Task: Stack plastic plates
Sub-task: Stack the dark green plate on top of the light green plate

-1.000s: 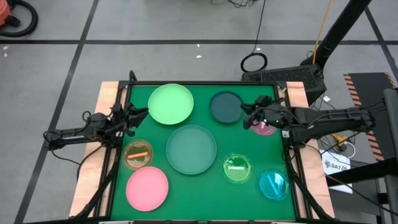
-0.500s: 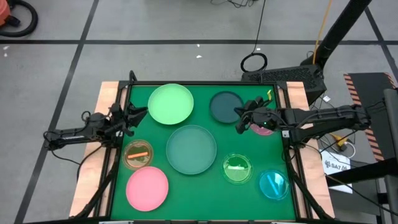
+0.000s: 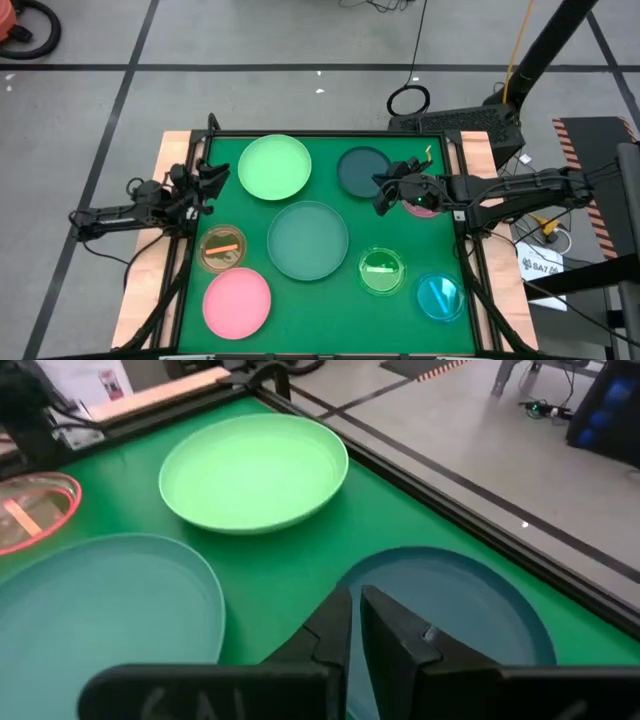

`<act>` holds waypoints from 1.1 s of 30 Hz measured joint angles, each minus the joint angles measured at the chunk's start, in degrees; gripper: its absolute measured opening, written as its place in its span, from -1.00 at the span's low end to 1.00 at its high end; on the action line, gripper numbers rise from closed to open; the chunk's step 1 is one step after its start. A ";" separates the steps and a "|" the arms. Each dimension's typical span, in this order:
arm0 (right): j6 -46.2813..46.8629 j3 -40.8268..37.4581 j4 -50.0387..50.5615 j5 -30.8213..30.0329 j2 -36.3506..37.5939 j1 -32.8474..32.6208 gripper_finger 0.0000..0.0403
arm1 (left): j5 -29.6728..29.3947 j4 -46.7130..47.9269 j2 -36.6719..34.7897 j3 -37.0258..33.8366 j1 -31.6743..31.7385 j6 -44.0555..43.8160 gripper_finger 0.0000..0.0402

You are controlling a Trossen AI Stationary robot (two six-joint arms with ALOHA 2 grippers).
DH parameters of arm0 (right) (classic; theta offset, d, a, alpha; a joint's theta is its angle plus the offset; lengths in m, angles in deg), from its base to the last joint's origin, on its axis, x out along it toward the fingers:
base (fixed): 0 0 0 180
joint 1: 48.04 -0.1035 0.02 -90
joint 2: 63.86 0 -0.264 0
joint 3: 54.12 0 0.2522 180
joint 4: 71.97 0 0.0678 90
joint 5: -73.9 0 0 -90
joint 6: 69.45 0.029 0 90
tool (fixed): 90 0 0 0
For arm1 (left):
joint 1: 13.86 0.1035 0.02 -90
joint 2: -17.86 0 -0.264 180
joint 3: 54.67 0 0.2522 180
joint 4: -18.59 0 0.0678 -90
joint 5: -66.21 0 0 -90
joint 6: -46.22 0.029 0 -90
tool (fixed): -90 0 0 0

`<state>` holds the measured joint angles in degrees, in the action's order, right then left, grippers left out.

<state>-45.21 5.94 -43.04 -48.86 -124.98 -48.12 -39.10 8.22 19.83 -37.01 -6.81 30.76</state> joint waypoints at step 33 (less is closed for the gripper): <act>-24.63 28.01 -7.77 15.09 -31.92 2.33 -0.89 | -0.85 13.80 0.01 10.26 0.00 16.58 -0.31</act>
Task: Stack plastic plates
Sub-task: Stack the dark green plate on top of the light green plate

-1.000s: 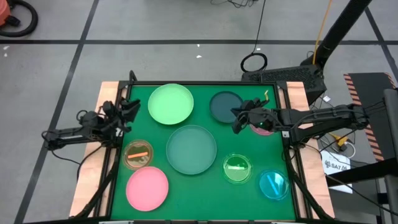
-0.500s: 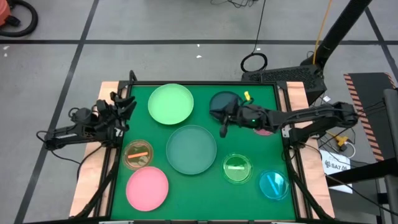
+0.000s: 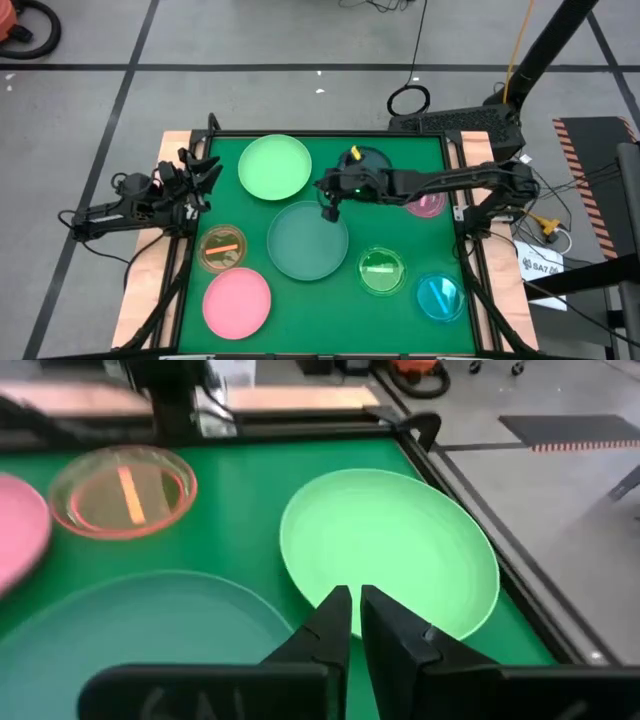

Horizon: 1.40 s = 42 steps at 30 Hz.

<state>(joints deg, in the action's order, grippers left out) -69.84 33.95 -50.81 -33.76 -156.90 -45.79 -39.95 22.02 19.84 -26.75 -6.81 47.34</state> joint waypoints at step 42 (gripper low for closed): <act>2.04 17.42 28.22 13.67 -19.71 7.48 -0.82 | -0.44 1.63 -0.01 0.00 0.02 1.37 -0.31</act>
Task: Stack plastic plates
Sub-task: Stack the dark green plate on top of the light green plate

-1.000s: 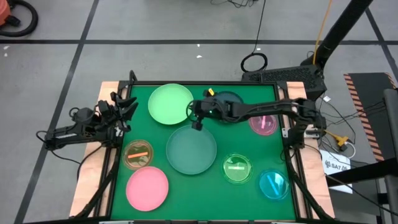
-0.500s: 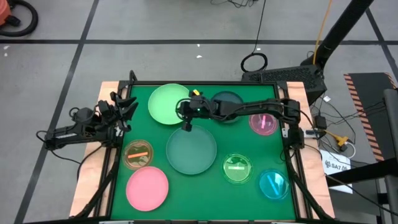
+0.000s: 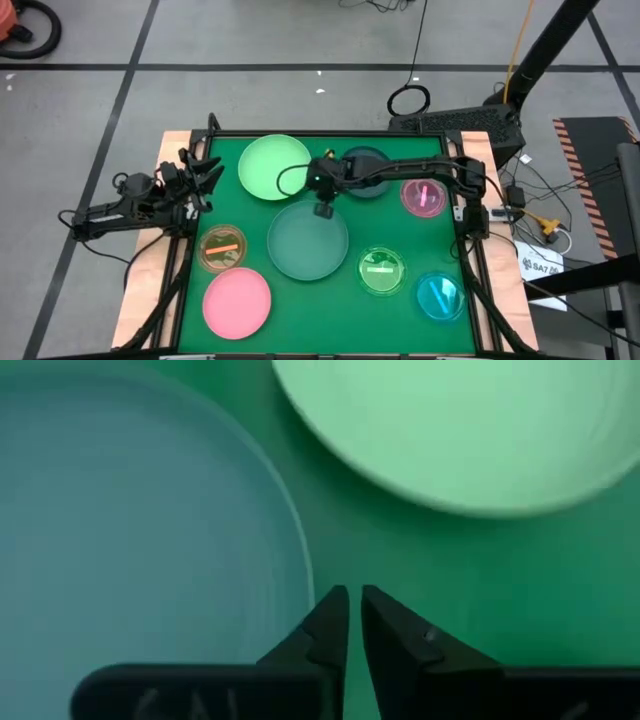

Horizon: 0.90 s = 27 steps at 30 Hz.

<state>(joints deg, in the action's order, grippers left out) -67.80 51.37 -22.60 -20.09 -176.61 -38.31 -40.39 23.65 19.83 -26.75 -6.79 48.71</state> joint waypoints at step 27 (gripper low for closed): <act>4.18 -9.06 -12.49 2.23 -1.20 -0.69 -0.17 | 0.00 0.08 0.00 0.00 0.00 -1.14 -0.31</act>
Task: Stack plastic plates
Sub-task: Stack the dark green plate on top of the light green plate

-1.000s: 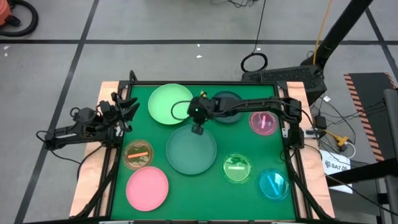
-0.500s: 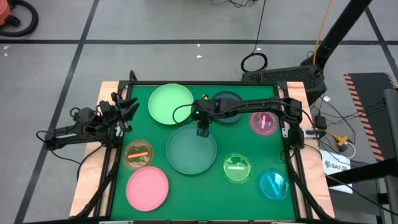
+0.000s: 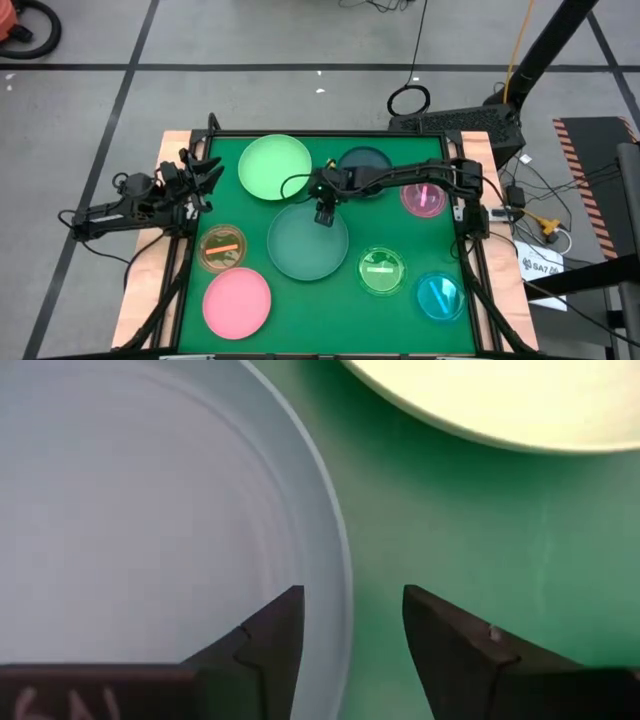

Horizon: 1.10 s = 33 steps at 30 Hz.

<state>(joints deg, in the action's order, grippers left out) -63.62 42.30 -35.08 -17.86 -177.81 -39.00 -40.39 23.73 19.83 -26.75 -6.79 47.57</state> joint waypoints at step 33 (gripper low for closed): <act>6.15 -5.95 -8.92 1.59 0.09 -0.02 -0.97 | 0.02 -0.15 0.00 0.00 0.00 -1.51 -0.31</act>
<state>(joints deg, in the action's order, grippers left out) -57.47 36.35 -44.00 -16.27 -177.72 -39.03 -40.37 23.58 19.83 -26.75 -6.79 46.06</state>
